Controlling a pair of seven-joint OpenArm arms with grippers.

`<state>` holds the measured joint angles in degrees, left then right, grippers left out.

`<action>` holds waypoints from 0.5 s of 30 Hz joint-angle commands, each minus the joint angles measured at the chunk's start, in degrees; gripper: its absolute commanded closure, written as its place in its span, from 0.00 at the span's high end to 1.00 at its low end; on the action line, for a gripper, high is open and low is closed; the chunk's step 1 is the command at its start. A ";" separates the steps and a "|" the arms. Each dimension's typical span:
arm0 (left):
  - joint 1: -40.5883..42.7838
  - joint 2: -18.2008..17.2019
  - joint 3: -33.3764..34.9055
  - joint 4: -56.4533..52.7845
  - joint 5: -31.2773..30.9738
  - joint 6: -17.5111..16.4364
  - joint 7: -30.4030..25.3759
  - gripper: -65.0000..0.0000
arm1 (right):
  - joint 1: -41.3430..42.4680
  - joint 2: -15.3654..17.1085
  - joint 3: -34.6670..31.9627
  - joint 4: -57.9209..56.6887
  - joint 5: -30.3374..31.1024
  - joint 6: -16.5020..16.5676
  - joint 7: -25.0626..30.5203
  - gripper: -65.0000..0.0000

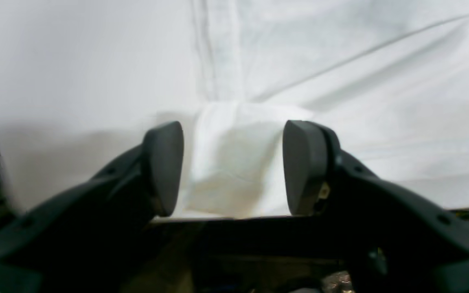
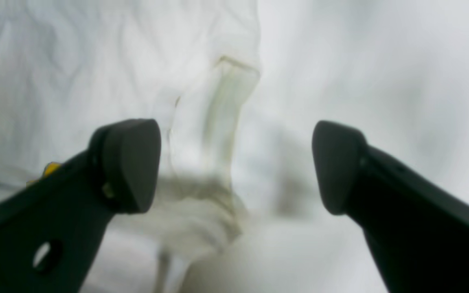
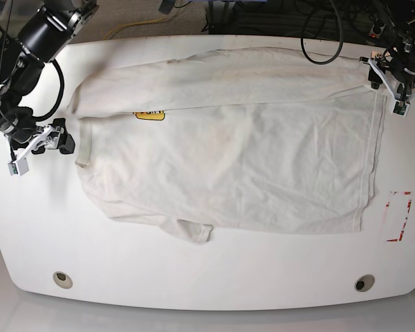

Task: Fold the T-shirt properly
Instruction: 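Move both grippers to the shirt's hem corners and pinch them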

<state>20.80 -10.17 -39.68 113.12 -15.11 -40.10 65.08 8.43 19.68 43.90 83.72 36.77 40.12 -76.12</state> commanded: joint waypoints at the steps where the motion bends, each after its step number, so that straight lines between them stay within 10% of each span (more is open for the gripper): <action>1: -1.85 -3.67 -0.36 1.38 -4.62 0.10 3.36 0.54 | 4.45 1.72 -1.48 -3.59 -1.83 -0.12 3.55 0.85; 15: -7.57 -6.13 -3.18 1.21 -9.37 0.10 5.03 0.54 | 16.94 6.03 -14.76 -31.20 -5.70 -0.12 21.92 0.85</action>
<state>14.33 -15.57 -42.39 113.40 -25.71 -40.10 70.74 22.81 24.03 30.44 53.89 29.98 39.53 -58.17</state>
